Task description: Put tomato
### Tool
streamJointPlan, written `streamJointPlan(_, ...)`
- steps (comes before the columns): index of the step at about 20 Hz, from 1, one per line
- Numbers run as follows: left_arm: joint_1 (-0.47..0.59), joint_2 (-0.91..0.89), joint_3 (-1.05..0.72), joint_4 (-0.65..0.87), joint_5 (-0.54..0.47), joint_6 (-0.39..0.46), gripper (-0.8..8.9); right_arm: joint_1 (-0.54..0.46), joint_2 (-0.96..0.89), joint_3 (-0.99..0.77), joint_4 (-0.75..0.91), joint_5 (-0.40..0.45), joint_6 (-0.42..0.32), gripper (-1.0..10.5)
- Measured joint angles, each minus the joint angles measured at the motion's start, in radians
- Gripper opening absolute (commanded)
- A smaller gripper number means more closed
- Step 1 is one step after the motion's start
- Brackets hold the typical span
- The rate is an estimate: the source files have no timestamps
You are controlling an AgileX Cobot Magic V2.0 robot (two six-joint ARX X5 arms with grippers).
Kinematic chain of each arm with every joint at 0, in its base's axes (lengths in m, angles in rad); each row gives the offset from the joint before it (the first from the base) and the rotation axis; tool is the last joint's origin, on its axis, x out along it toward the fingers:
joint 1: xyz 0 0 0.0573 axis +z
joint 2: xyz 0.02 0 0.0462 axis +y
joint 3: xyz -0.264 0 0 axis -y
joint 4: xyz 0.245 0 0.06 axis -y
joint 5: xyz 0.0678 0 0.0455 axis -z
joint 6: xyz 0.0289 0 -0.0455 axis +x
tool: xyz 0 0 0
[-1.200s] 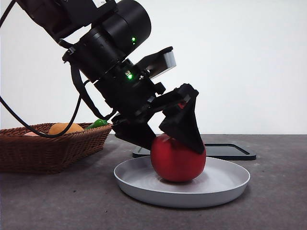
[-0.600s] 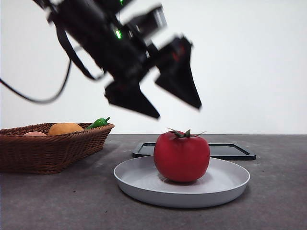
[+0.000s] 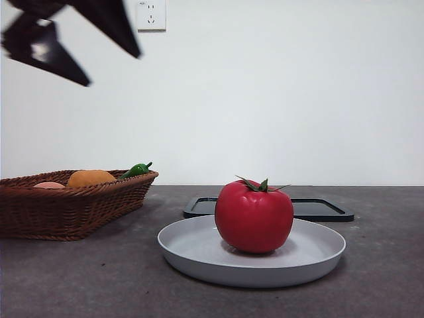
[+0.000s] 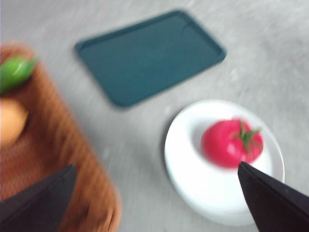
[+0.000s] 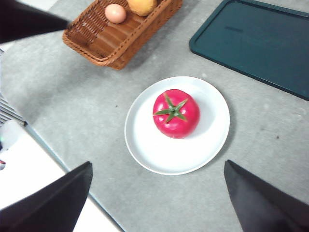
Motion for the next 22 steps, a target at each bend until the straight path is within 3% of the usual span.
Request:
streamJointPlan(5, 0.075, -0.110, 0.000, -0.209, 0.096, 0.034, 5.84, 0.000, 0.057, 0.000, 0.011, 0.011, 0.000, 4.3)
streamJointPlan(10, 0.066, -0.186, 0.000, -0.389, 0.297, 0.044, 5.84, 0.002, 0.125, 0.000, 0.047, 0.011, 0.000, 4.3)
streamJointPlan(16, 0.063, -0.213, 0.000, -0.397, 0.306, 0.047, 5.84, 0.053, 0.212, 0.000, 0.057, 0.011, 0.000, 4.3)
streamJointPlan(22, 0.063, -0.213, 0.000, -0.396, 0.306, 0.047, 5.84, 0.127, 0.327, 0.000, 0.197, 0.012, 0.000, 4.3)
